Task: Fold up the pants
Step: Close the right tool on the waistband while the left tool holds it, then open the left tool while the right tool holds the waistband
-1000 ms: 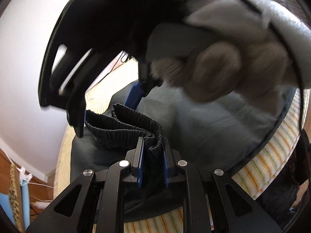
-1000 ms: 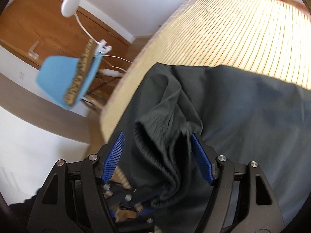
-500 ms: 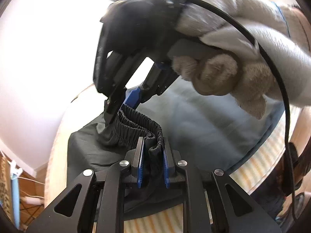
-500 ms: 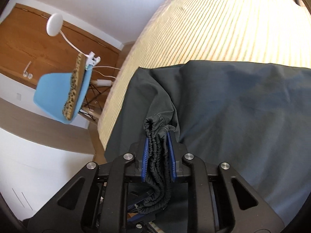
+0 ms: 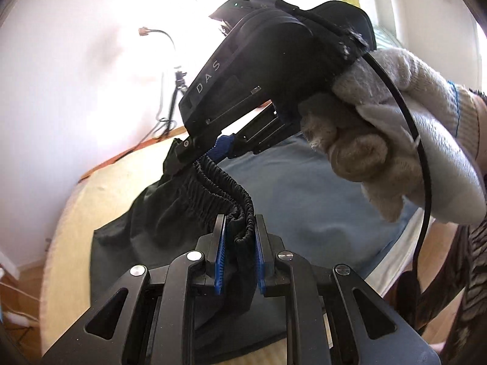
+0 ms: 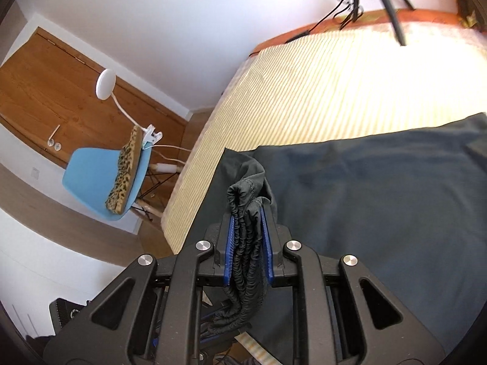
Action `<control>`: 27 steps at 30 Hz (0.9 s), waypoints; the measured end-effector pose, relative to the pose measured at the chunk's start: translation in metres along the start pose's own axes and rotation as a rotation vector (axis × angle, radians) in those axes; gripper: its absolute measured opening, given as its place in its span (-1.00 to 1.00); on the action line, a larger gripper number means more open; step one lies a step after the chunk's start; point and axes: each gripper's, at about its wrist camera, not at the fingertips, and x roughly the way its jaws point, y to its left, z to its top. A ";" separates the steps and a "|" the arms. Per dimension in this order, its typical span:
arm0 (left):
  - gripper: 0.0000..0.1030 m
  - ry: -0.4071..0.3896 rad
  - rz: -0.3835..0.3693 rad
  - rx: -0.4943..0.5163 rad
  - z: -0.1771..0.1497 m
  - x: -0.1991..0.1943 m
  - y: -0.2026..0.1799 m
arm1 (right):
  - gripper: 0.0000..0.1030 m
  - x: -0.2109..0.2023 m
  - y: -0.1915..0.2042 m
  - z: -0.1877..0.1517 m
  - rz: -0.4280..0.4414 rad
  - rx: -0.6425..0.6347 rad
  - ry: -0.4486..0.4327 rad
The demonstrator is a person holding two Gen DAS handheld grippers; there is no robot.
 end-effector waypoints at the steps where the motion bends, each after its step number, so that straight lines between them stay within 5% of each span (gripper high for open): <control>1: -0.72 -0.002 -0.006 0.001 0.002 0.002 -0.002 | -0.67 -0.007 -0.002 0.000 -0.017 -0.005 -0.009; 27: -0.72 -0.016 -0.320 0.119 0.074 0.085 -0.104 | -0.67 -0.174 -0.116 -0.038 -0.280 0.146 -0.182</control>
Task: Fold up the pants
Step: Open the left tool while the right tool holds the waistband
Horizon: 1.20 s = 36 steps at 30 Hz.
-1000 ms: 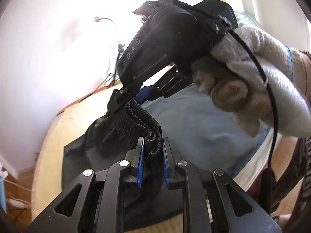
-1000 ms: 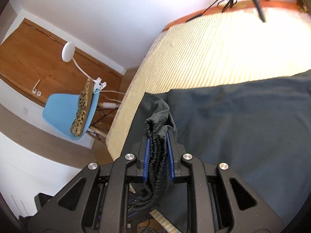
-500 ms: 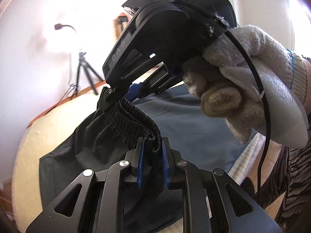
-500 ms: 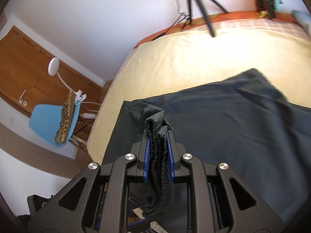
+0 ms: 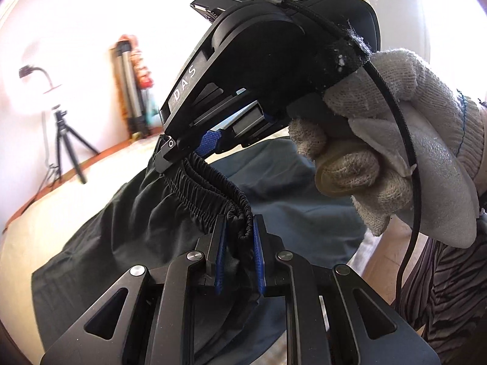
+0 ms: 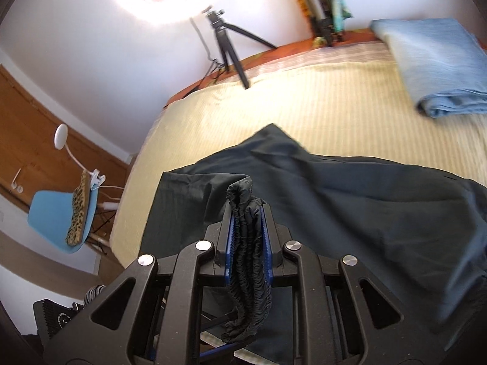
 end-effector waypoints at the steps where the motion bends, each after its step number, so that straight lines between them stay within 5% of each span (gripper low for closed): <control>1: -0.72 0.001 -0.009 0.010 0.001 0.010 -0.003 | -0.68 -0.003 -0.006 -0.001 -0.006 0.006 -0.003; 6: -0.64 0.031 -0.073 0.007 0.015 0.029 -0.023 | -0.68 -0.018 -0.041 -0.004 -0.039 0.053 -0.017; 8: -0.46 0.055 -0.099 0.003 0.009 0.038 -0.027 | -0.68 -0.022 -0.049 -0.003 -0.048 0.065 -0.024; 10: -0.27 0.058 -0.115 0.003 0.012 0.030 -0.035 | -0.68 -0.025 -0.060 -0.003 -0.053 0.080 -0.029; 14: -0.24 0.043 -0.130 -0.026 0.010 0.006 -0.020 | -0.68 -0.033 -0.076 -0.006 -0.064 0.105 -0.033; 25: -0.24 0.091 0.194 -0.278 -0.027 -0.021 0.125 | -0.68 -0.071 -0.135 -0.012 -0.115 0.200 -0.028; 36: -0.24 0.213 0.238 -0.315 -0.062 -0.002 0.140 | -0.66 -0.088 -0.187 -0.013 -0.205 0.242 -0.035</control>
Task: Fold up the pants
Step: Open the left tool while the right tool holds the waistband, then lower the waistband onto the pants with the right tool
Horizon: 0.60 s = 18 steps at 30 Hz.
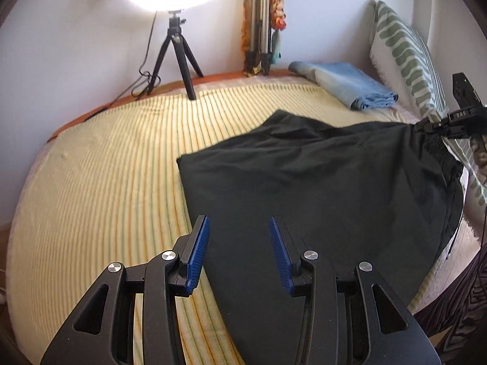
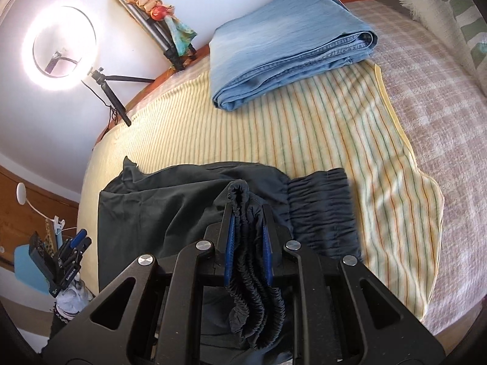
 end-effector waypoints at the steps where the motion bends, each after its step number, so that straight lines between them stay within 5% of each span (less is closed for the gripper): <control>1: -0.24 0.010 0.001 0.004 -0.003 0.003 -0.001 | -0.64 0.002 -0.003 0.000 -0.002 0.004 0.005; 5: -0.24 0.030 0.007 0.017 -0.007 0.006 -0.008 | -0.25 -0.006 -0.003 -0.005 -0.088 -0.008 -0.022; 18: -0.24 0.019 0.007 -0.031 -0.007 -0.008 0.000 | -0.30 -0.017 0.016 -0.072 -0.258 -0.133 -0.007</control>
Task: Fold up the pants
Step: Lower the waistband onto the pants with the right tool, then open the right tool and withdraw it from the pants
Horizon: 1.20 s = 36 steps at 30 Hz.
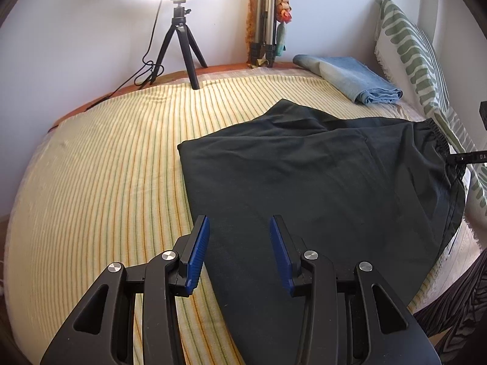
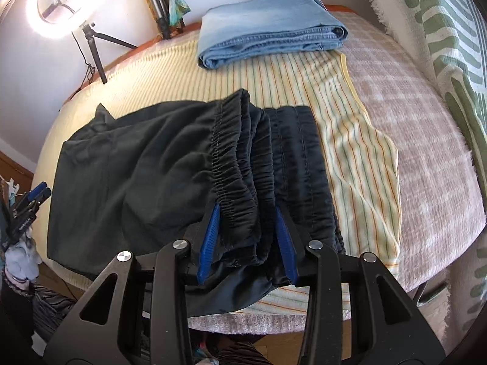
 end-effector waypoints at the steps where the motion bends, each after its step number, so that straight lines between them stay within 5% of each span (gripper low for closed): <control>1: -0.23 0.000 -0.003 -0.001 -0.001 -0.001 0.000 | -0.37 0.000 0.000 -0.001 -0.001 -0.002 -0.004; 5: -0.23 0.001 -0.007 0.012 -0.004 -0.003 -0.005 | -0.61 -0.004 -0.004 -0.002 -0.017 0.001 -0.017; 11: -0.23 0.015 -0.027 0.004 -0.007 -0.002 -0.008 | -0.60 -0.010 -0.004 -0.003 -0.055 -0.022 -0.009; 16: -0.23 0.017 -0.027 -0.008 -0.008 -0.005 -0.009 | -0.52 -0.027 0.013 -0.004 -0.129 -0.064 -0.090; 20: -0.23 0.023 -0.022 0.000 -0.011 -0.005 -0.014 | -0.08 -0.038 0.042 -0.002 -0.112 -0.138 -0.180; 23: -0.23 0.034 -0.031 0.004 -0.015 -0.005 -0.019 | -0.07 -0.032 0.074 0.004 -0.129 -0.219 -0.224; 29: -0.07 0.046 -0.024 0.045 -0.024 -0.005 -0.029 | -0.07 0.005 0.107 0.023 -0.169 -0.297 -0.211; 36: -0.05 0.105 -0.026 0.048 -0.035 0.009 -0.030 | -0.07 0.043 0.093 0.032 -0.173 -0.245 -0.128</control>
